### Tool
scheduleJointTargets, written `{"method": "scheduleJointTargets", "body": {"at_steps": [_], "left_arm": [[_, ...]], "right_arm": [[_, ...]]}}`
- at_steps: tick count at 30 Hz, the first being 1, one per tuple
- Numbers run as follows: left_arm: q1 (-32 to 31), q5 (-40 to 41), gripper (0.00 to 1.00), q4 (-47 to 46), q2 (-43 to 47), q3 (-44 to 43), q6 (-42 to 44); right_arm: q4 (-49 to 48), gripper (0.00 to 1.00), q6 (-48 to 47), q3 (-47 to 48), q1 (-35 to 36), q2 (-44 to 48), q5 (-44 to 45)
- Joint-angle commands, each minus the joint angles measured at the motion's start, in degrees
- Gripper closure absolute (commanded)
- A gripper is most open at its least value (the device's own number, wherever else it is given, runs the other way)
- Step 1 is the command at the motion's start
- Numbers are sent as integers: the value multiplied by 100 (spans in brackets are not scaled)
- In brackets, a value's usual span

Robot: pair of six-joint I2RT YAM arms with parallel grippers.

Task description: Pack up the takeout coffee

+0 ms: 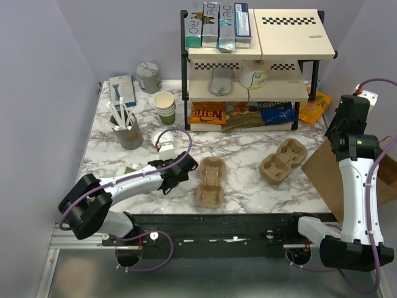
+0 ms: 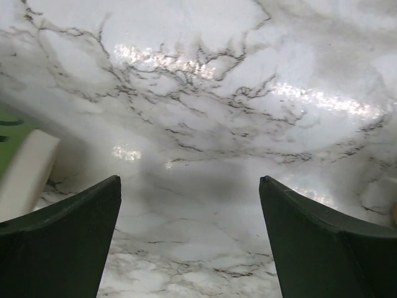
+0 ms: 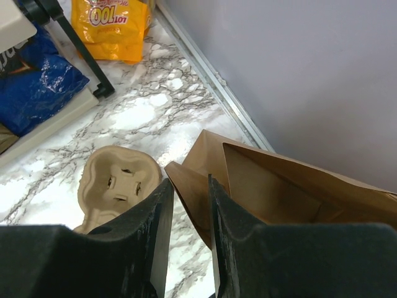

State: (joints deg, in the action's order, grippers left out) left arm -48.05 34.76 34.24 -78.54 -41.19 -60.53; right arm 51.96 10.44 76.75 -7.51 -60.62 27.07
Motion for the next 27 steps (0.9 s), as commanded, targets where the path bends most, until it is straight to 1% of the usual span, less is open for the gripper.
{"method": "scheduleJointTargets", "body": {"at_steps": [1,6,10,13,14,15,17,18,19,20,22,23,26,27], "left_arm": [[6,-145,1,-523,68,-38,296],[-11,-435,1,-646,-144,-152,463],[-11,-620,1,-726,128,-380,569],[-11,-480,1,-296,497,-792,586],[-2,-314,1,123,698,-907,517],[32,-138,1,423,787,-1030,220],[522,-162,1,1134,989,-1321,33],[751,-267,1,1259,1042,-1365,24],[1189,-294,1,1382,1112,-1374,-63],[1376,-251,1,1593,1278,-1366,-99],[1788,-242,1,1743,1481,-1348,-143],[2156,-372,1,1770,1717,-1339,-73],[2729,-592,1,1919,2105,-1304,-46],[3096,-576,1,1989,2167,-1295,-72]], "right_arm": [[-55,64,-59,-37,-23,15,-141],[-90,64,-68,-72,-23,24,-175],[-99,64,-86,-73,-23,33,-255],[-116,64,-138,-90,-23,76,-404],[-125,63,-164,-90,-14,85,-439],[-90,61,-200,-81,-14,94,-553],[-99,54,-226,-90,-14,146,-659],[-151,49,-252,-116,-14,182,-729],[-178,45,-296,-143,-14,200,-738],[-221,31,-323,-178,-14,252,-747],[-248,21,-358,-143,-14,252,-729],[-231,15,-358,-21,-14,244,-721],[-230,10,-332,155,-14,261,-580],[-265,9,-306,260,-14,357,-467]]}}
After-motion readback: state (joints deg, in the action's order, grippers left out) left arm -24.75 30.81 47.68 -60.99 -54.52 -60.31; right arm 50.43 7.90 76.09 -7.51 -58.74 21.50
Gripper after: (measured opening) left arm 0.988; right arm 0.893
